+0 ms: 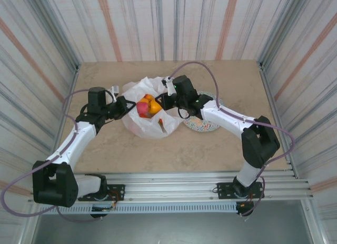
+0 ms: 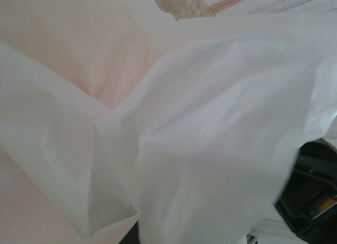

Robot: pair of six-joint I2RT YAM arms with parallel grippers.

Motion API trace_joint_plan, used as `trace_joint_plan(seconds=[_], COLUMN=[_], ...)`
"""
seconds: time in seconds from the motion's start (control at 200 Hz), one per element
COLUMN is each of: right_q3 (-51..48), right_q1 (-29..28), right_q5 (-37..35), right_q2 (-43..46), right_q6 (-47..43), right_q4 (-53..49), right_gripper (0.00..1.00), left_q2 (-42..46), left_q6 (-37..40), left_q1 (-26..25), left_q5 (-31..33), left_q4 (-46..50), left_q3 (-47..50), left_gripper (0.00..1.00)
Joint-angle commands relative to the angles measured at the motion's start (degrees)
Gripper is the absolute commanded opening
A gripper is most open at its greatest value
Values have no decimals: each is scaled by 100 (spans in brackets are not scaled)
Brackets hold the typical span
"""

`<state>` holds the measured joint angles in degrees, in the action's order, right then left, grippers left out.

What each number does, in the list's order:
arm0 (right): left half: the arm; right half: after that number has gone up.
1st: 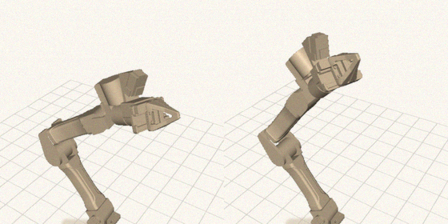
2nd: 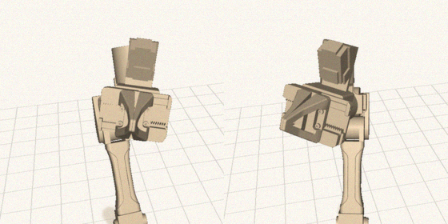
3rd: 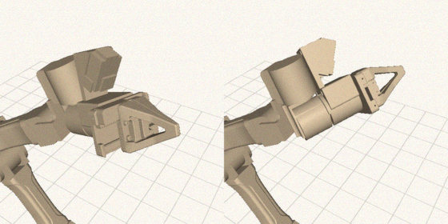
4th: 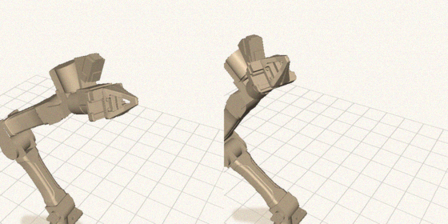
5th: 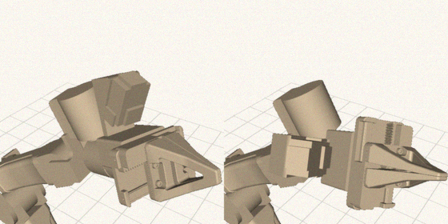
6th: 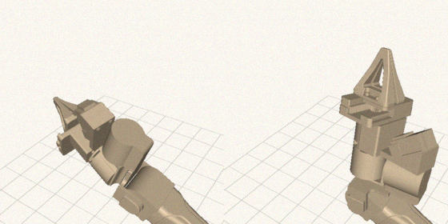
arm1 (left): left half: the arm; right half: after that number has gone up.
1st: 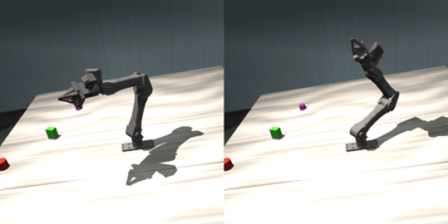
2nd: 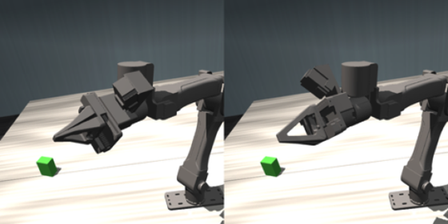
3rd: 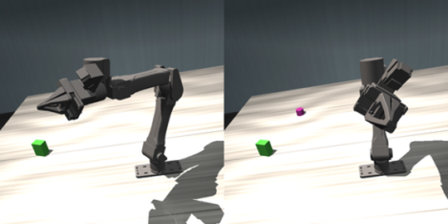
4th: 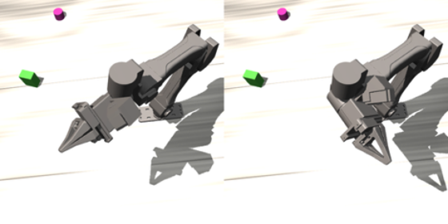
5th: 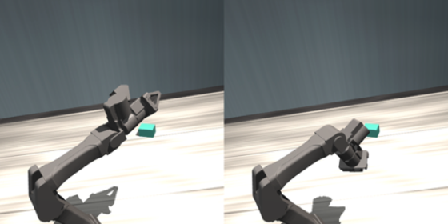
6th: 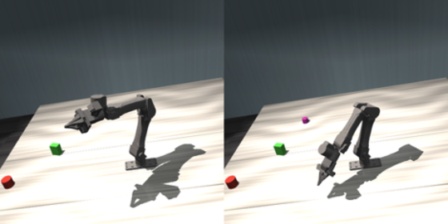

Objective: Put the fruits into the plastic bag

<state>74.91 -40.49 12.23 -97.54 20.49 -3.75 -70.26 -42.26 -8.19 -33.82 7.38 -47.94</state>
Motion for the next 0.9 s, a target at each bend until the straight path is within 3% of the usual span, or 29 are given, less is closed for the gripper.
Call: trace_joint_plan(seconds=[0.0,0.135,0.276,0.386,0.516,0.681,0.897], right_q3=[256,347,405,436,500,564,662], right_q1=[-3,51,101,136,198,224,423], right_q5=[89,308,528,635,758,842,1250], right_q2=[-67,-28,-2,-2,-45,-98,-246], right_q6=[8,111,284,451,585,588,679], right_q4=[-28,-65,-48,-47,-74,-117,-120], right_gripper=[16,0,0,0,0,0,0], left_q2=[-23,185,653,1074,1731,2149,1418], left_q6=[60,126,264,453,899,1981,3135], left_q1=[45,20,2,2,-142,-1013,-2776], left_q5=[67,511,1140,1638,2341,2754,2728], left_q4=[36,194,432,792,1133,1383,1776], left_q3=[47,93,219,190,103,-271,-1077], left_gripper=[0,19,33,50,56,60,61])
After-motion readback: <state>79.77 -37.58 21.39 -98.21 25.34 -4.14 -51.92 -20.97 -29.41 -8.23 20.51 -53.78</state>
